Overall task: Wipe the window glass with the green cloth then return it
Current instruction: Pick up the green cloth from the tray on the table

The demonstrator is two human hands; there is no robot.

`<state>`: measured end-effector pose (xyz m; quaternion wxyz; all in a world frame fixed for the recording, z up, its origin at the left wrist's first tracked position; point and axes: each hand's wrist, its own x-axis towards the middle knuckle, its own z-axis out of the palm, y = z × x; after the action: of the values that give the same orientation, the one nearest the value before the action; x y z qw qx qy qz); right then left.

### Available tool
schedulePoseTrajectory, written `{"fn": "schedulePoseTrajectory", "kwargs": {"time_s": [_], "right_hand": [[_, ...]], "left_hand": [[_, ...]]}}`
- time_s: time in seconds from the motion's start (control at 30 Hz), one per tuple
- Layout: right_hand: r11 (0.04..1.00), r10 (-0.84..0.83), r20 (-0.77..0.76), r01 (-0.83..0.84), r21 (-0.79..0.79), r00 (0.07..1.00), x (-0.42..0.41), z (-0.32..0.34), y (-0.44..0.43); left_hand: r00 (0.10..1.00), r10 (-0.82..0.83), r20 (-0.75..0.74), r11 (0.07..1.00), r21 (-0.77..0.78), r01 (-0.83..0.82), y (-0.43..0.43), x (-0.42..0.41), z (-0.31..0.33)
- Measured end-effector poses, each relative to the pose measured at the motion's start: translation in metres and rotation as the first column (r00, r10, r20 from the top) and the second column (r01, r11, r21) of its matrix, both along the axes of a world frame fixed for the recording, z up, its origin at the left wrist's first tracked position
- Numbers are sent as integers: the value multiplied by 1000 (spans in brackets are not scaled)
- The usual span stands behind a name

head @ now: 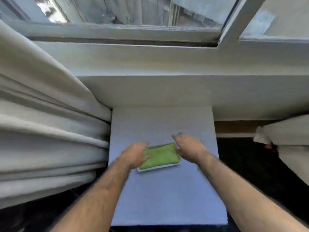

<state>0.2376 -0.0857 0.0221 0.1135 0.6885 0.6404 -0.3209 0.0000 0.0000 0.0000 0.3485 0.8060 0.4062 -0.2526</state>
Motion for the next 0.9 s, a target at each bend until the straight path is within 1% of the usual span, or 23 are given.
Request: {"fn": "schedulePoseTrajectory", "kwargs": {"time_s": [0.03,0.07,0.1,0.17,0.2,0.23,0.3,0.4,0.43,0.47,0.57,0.67,0.73,0.8,0.9], "right_hand": [[1000,-11,26,12,-20,1000,-3,-20,-1],[1000,-14,33,15,-18,999,-5,-39,-2],[1000,3,44,-2,-29,999,-10,-59,-5],[997,39,51,-36,-65,998,-19,-87,-9],[996,40,56,-36,-82,998,-24,-101,-10],[996,38,66,-32,-88,997,-28,-114,-12],[996,33,93,-25,-83,995,-35,-134,-17],[999,34,142,-32,-18,989,-46,-148,-23],[999,32,160,-32,0,987,-49,-149,-23],[999,32,172,-33,4,985,-50,-149,-22],[997,55,196,-46,-54,979,-48,-148,-17],[995,34,170,-18,-98,985,-47,-136,-10],[989,-6,121,23,-146,993,-47,-121,-7],[984,-45,90,60,-166,995,-44,-103,-4],[984,-96,69,105,-146,993,-34,-64,5]], "left_hand": [[999,-31,-41,999,-10,31,-8,2,-22],[999,-36,-40,999,-25,35,-16,3,-42],[996,-53,-70,999,-10,53,-25,0,-66],[990,-96,-100,991,82,104,-40,-8,-102],[986,-108,-128,987,105,122,-46,-9,-115],[982,-130,-140,975,164,153,-50,-11,-126],[982,-158,-107,925,330,185,-53,-9,-132],[984,-150,-96,872,456,178,-51,-6,-141],[984,-136,-112,870,462,173,-48,-4,-143],[983,-128,-128,870,461,173,-44,-1,-142],[976,-97,-194,906,390,168,-33,8,-132],[983,-70,-171,944,306,121,-28,13,-123],[991,-17,-134,974,220,46,-27,13,-108],[993,83,-88,988,141,-70,-27,12,-92],[984,169,-50,982,90,-164,-20,10,-59]]}}
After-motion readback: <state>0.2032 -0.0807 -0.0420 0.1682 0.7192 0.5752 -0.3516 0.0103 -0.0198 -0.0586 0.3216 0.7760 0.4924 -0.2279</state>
